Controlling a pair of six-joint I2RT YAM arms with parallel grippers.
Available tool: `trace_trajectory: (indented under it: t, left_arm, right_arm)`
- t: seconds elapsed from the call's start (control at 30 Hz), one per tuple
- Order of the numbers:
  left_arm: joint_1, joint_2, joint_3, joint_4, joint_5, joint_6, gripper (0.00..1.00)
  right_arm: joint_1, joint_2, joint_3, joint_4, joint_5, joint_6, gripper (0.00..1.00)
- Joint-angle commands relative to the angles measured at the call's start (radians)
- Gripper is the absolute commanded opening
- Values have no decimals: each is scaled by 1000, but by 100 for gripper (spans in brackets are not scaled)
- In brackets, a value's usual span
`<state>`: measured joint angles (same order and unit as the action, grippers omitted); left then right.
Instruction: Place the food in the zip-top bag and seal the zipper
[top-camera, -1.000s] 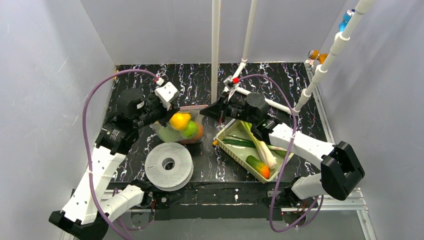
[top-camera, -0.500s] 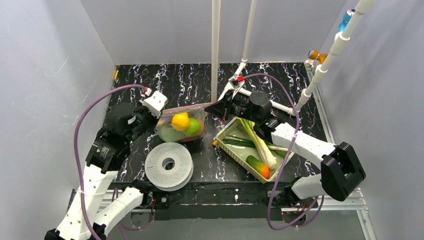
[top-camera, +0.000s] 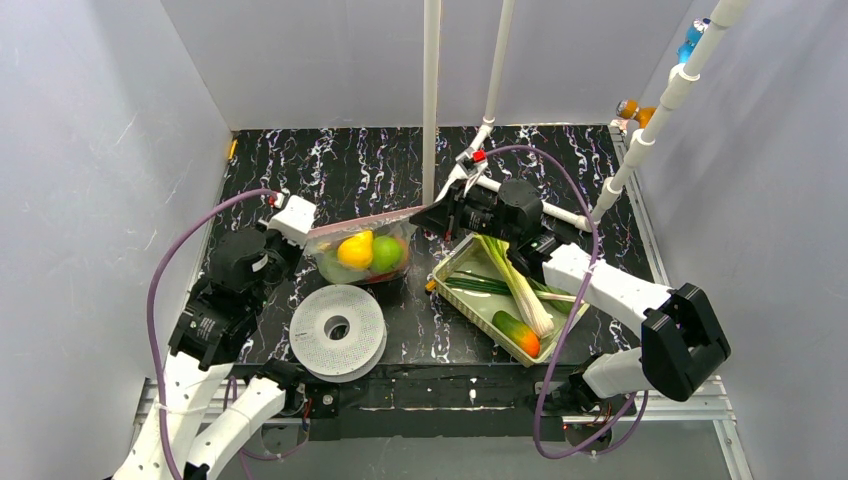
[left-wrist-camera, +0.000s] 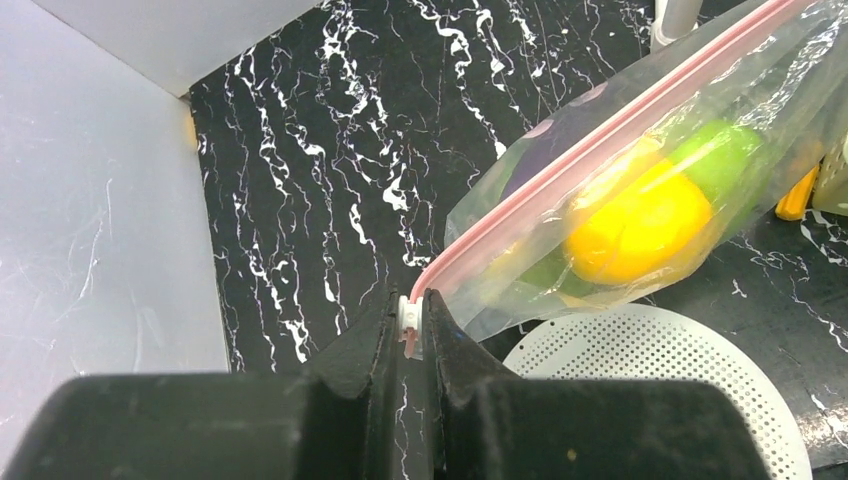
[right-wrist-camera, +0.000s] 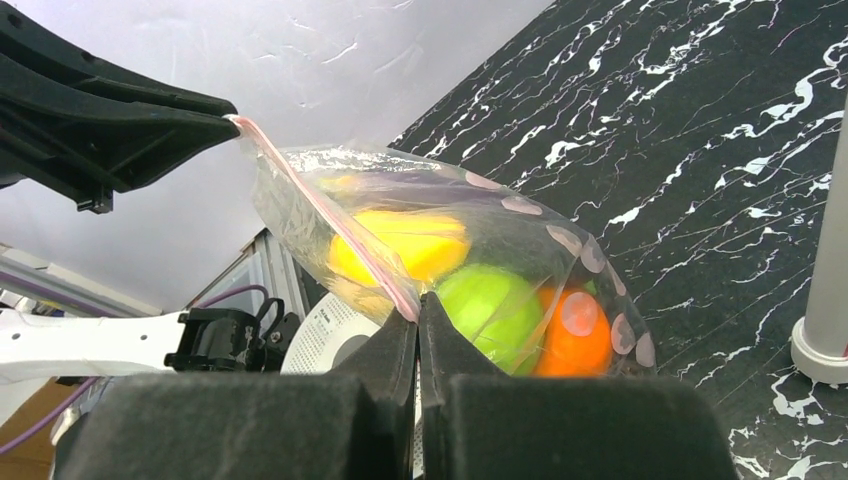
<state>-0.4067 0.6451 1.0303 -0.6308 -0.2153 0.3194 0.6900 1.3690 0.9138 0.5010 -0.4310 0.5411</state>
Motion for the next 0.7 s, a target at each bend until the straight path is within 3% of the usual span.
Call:
trace_trajectory:
  t: [0.0,0.03,0.13,0.2,0.3,0.43,0.57,0.67]
  left_arm:
    - [15,-24,-12,-61,-182,11,0]
    - [15,-24,-7,-63,-176,2,3]
    - [15,-21,25,-75,-141,-40,46]
    - [15,-19,57,-78,-119,-92,66]
    - [16,-7,125,-79,-78,-194,85]
    - [14,1,185,-45,119,-256,90]
    - [15,68,230,6,342,-279,89]
    - [13,143,249,34,512,-222,89]
  right_arm:
    - [-30,-2,62,-2,37,-32,1]
    - [-29,0,68,-6,33,-36,1]
    - [-4,-3,88,-43,57,-76,1]
    - [26,-7,108,-77,91,-116,1]
    - [76,-6,148,-131,154,-175,1]
    - [107,11,191,-165,188,-196,1]
    - [115,33,218,-193,177,-206,1]
    - [114,34,220,-193,158,-203,1]
